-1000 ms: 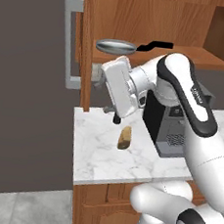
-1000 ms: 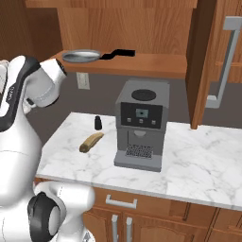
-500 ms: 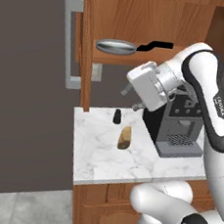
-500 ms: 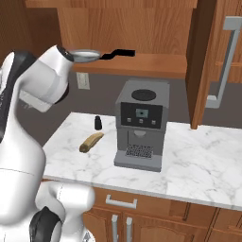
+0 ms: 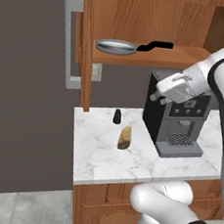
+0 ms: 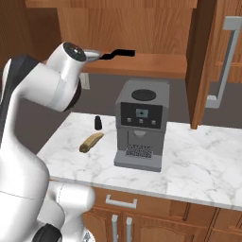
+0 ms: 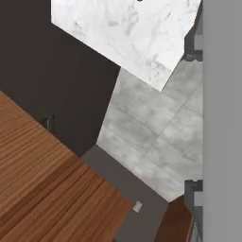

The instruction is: Pick the pan from the cabinet and place it on the stove. Then turn on the stove burner for the pan.

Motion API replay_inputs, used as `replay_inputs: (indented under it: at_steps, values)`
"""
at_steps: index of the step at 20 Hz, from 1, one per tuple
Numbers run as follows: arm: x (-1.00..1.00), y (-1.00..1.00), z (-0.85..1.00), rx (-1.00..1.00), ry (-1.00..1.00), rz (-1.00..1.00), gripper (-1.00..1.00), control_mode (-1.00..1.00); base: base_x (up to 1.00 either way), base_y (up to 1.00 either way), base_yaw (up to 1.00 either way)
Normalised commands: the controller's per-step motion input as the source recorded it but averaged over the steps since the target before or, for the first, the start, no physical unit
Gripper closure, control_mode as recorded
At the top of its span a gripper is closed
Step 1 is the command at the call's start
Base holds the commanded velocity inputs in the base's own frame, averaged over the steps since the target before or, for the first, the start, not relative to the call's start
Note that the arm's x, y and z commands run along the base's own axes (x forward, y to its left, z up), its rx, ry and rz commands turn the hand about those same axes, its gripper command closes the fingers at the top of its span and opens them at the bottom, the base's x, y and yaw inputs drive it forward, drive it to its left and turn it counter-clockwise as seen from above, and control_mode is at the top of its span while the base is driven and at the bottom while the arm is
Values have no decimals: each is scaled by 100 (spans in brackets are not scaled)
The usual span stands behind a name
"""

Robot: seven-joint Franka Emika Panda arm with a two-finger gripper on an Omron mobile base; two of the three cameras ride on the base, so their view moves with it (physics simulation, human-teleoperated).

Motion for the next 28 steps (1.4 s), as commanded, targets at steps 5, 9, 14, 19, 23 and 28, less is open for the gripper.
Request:
replay_inputs:
  at_steps: [5, 9, 14, 19, 23, 28]
  values:
    - [0, -66, 16, -5, -35, 0, -100, -100, 0, 0, 0]
    - [3, -63, 23, -6, -31, 0, -100, -100, 0, 0, 0]
    - [15, -65, 26, -6, -29, 0, -100, -100, 0, 0, 0]
    - [34, -52, 16, -7, -26, 0, -100, -100, 0, 0, 0]
    - [53, -29, 6, -6, -22, 0, -100, -100, 0, 0, 0]
    - [71, -17, 2, -3, -13, 0, -100, -100, 0, 0, 0]
